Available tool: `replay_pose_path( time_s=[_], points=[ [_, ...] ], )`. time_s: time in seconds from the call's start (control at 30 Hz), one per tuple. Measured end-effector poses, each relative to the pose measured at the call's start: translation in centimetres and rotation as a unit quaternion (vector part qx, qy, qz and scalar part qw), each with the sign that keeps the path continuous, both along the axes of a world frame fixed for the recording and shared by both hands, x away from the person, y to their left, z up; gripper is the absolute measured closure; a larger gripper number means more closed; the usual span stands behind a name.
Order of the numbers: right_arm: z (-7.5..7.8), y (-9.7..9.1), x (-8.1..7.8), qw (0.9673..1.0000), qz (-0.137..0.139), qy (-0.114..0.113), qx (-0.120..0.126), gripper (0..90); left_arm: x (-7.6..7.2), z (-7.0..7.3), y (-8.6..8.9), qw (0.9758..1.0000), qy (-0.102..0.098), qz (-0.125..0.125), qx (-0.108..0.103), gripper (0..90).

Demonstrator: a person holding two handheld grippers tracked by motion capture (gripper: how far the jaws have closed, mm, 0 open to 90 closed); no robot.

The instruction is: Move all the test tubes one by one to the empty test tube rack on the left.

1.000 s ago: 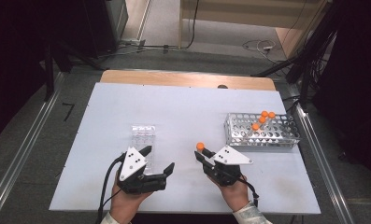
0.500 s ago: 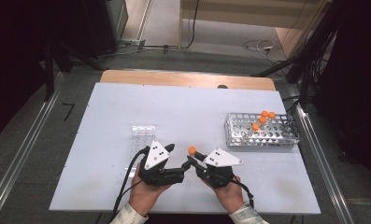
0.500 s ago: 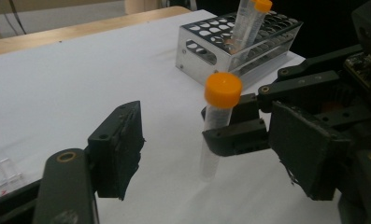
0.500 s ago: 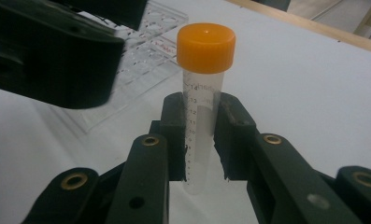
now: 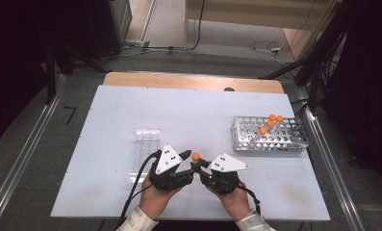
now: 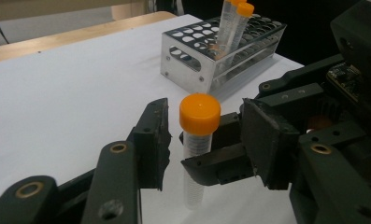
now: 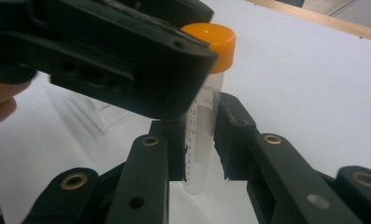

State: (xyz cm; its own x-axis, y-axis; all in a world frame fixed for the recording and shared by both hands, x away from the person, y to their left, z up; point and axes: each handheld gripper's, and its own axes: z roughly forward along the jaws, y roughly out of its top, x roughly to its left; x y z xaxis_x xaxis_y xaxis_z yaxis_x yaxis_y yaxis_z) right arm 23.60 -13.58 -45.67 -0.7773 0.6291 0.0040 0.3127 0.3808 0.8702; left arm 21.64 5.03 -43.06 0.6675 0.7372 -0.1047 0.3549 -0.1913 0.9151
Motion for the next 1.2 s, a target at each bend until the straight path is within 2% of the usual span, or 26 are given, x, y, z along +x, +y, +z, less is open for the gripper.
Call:
replay_pose_path(
  time_s=[0.27,0.7,1.03,1.2],
  points=[
    [0.03,0.03,-0.06,1.0,0.004,0.0,0.0,72.2,0.07,-0.06,-0.07,1.0,-0.005,0.004,0.001,64.5],
    [0.07,0.03,-0.11,1.0,0.005,0.002,0.002,72.2,0.24,-0.16,-0.02,1.0,-0.003,0.004,0.001,69.1],
    [0.14,-0.12,-0.13,0.9999,0.004,0.002,0.01,70.6,0.14,-0.03,-0.11,0.9999,-0.011,0.005,0.003,70.5],
    [0.15,-0.21,-0.08,0.9999,0.009,0.007,0.012,45.1,0.31,0.16,0.05,0.9999,-0.011,0.006,-0.002,70.5]
  ],
)
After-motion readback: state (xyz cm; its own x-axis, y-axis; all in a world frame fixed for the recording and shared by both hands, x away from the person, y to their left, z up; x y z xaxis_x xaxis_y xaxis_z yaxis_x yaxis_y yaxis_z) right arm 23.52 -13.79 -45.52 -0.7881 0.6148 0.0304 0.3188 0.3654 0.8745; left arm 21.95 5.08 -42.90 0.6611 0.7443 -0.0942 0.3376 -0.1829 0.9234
